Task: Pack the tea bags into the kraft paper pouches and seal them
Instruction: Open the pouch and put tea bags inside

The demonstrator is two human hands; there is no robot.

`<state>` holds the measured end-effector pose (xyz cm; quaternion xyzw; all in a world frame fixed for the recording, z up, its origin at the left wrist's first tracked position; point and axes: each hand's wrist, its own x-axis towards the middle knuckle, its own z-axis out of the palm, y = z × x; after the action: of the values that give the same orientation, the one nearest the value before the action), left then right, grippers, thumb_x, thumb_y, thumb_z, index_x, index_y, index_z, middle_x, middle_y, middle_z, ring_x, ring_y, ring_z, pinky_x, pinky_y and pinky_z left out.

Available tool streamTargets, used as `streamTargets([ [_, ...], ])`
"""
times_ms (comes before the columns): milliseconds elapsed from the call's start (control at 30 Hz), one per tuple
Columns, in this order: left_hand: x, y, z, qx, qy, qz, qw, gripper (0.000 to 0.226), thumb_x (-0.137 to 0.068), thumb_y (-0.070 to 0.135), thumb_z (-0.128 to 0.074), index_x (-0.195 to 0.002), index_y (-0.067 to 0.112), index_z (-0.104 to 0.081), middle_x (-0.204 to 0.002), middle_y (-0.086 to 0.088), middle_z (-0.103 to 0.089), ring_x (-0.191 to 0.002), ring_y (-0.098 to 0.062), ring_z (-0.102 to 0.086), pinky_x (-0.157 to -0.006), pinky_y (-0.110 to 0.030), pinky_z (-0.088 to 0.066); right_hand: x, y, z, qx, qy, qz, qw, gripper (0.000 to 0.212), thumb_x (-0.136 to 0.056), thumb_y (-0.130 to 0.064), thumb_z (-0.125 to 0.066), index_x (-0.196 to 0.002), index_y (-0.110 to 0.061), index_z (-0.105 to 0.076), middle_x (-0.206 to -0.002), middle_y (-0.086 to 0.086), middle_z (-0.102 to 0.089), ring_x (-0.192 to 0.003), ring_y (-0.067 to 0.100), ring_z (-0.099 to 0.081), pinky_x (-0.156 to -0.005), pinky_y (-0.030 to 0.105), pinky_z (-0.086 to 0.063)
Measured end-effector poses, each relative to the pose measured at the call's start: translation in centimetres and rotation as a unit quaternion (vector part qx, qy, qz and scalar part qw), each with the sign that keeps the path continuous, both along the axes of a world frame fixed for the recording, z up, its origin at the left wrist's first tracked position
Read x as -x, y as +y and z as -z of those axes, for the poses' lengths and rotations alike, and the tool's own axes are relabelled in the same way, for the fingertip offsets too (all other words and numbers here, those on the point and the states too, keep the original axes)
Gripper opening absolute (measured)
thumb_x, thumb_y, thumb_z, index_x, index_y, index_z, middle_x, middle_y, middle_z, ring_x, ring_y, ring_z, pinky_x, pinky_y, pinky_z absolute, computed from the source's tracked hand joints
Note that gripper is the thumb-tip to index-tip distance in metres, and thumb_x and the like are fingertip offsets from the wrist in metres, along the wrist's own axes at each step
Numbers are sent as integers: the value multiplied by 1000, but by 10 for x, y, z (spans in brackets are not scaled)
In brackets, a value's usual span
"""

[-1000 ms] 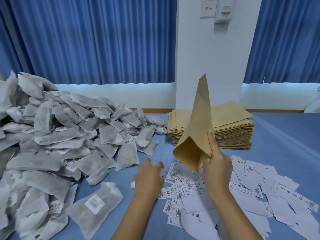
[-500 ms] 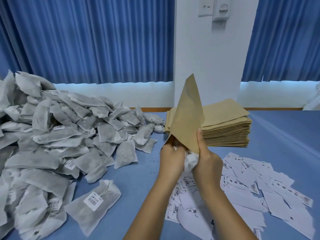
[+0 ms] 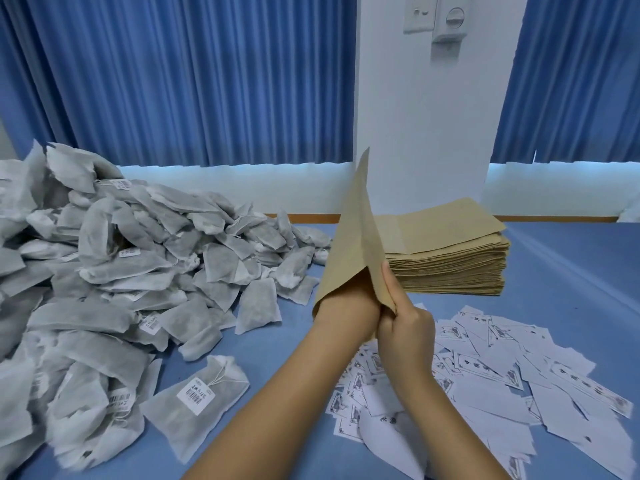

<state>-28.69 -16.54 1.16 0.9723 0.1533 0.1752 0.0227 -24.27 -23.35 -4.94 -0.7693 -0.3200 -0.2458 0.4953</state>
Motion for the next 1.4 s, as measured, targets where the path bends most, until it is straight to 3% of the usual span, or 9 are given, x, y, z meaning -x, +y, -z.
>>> streamTargets([
  [67, 18, 7, 8, -47, -177, 68, 981, 17, -85, 5, -49, -91, 6, -65, -89, -12, -64, -82, -26, -61, -72, -32, -47, -1, 1, -7, 9, 6, 4, 1000, 79, -70, 20, -53, -136, -21, -37, -47, -1, -23, -46, 18, -21, -47, 32, -21],
  [167, 62, 28, 33, -96, -362, 68, 925, 17, -67, -1, -43, -54, 7, -51, -57, -5, -47, -50, -21, -40, -38, -28, -25, 4, 5, -22, 8, -13, -9, 1000, 76, -66, 20, -53, -133, -16, -51, -46, -6, -17, -45, 18, -19, -45, 31, -21],
  [267, 84, 49, 65, -28, -159, -161, 974, 15, -69, -2, -51, -70, 11, -60, -74, -1, -56, -66, -20, -52, -50, -25, -31, 11, 15, -36, 43, -61, -10, 997, 67, -63, 17, -55, -124, -9, -63, -42, 1, -28, -45, 21, -24, -46, 29, -24],
  [400, 104, 71, 92, 131, 220, -437, 862, 37, -97, 27, -35, -134, 25, -35, -141, -10, -31, -131, -40, -26, -95, -66, -32, 16, 30, -47, 103, -45, 7, 994, 56, -82, -2, -62, -135, -21, -54, -61, 12, -48, -58, 24, -37, -57, 30, -26],
  [600, 100, 93, 100, -47, -7, -334, 941, 57, -89, 0, -43, -139, 23, -30, -125, -9, -40, -111, -25, -44, -74, -31, -42, 23, 37, -51, 113, -49, 25, 992, 52, -87, -12, -59, -137, -26, -52, -73, 18, -59, -62, 25, -40, -58, 32, -31],
  [733, 99, 141, 95, -62, 57, -384, 920, 56, -96, 15, -38, -146, 33, -21, -149, -22, -21, -133, -39, -28, -101, -44, -33, 23, 34, -56, 114, -49, 48, 991, 54, -85, -9, -60, -134, -28, -55, -69, 15, -58, -62, 25, -39, -58, 31, -32],
  [833, 92, 150, 110, -50, 132, -409, 902, 48, -95, 18, -42, -139, 32, -30, -145, -24, -23, -129, -43, -30, -95, -48, -40, 22, 32, -60, 125, -33, 59, 990, 56, -85, -7, -57, -136, -31, -52, -64, 6, -44, -62, 26, -40, -58, 31, -32],
  [1100, 57, 131, 93, -123, -144, -224, 956, 73, -49, 20, -78, -118, 23, -54, -100, -13, -49, -87, -31, -47, -72, -41, -32, 16, 28, -64, 85, 16, 34, 996, 54, -88, -5, -53, -135, -32, -53, -75, 14, -64, -68, 28, -48, -65, 38, -46],
  [1400, 8, 163, 100, 137, 78, -207, 966, 67, -80, 48, -58, -142, 39, -34, -144, -15, -30, -133, -39, -31, -106, -48, -35, -1, 14, -71, 20, 61, 20, 998, 47, -90, -6, -50, -129, -30, -59, -92, 10, -72, -72, 26, -54, -61, 29, -38],
])
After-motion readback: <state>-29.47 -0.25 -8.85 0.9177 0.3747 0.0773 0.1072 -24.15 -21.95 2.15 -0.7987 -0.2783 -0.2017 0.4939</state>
